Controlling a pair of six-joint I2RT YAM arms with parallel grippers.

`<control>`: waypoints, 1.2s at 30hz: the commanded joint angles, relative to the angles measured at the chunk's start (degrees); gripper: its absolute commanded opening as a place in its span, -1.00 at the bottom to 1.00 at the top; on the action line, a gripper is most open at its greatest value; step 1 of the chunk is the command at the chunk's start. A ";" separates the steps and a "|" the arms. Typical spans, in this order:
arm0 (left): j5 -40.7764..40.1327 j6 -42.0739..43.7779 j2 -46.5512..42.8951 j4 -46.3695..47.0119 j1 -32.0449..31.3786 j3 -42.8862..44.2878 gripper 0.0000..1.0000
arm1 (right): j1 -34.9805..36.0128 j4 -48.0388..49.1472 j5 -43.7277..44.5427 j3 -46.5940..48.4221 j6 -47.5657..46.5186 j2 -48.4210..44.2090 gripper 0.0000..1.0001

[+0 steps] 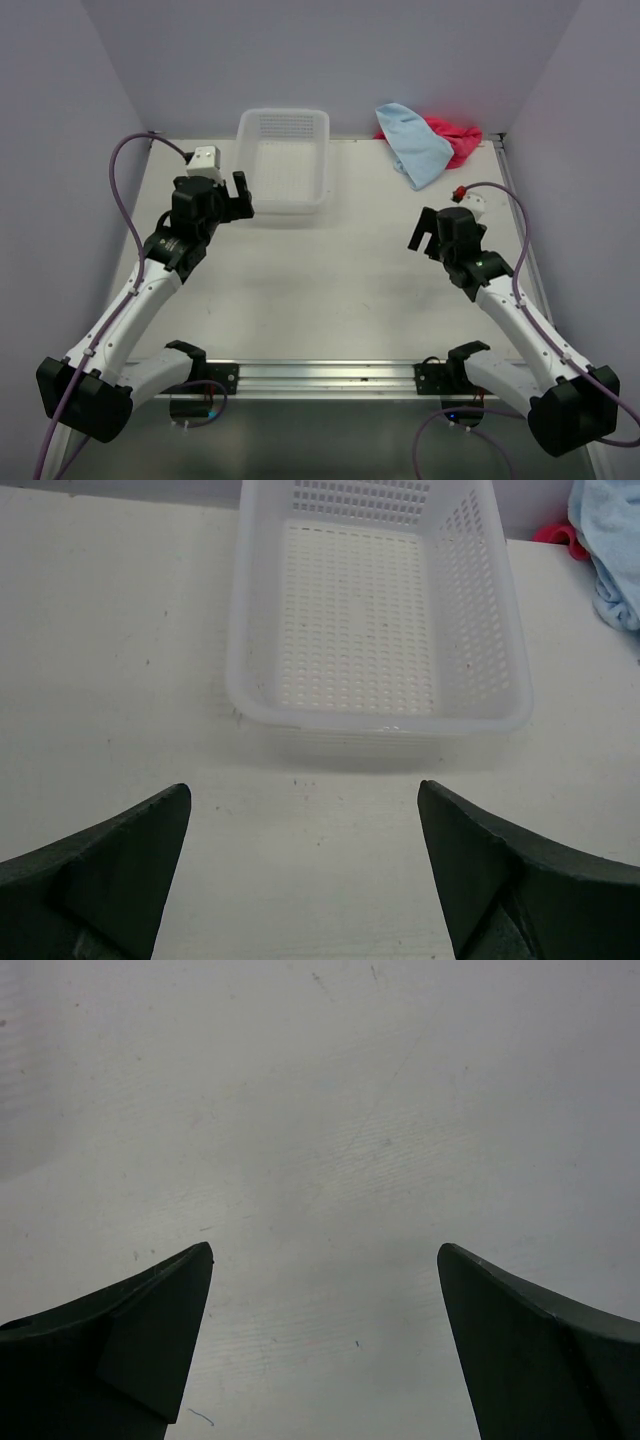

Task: Roll the towels
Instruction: Move the towel to the center of the board

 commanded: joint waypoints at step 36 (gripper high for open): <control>7.84 0.77 2.28 0.56 0.13 2.17 1.00 | -9.60 5.59 0.39 56.11 -5.39 68.22 0.14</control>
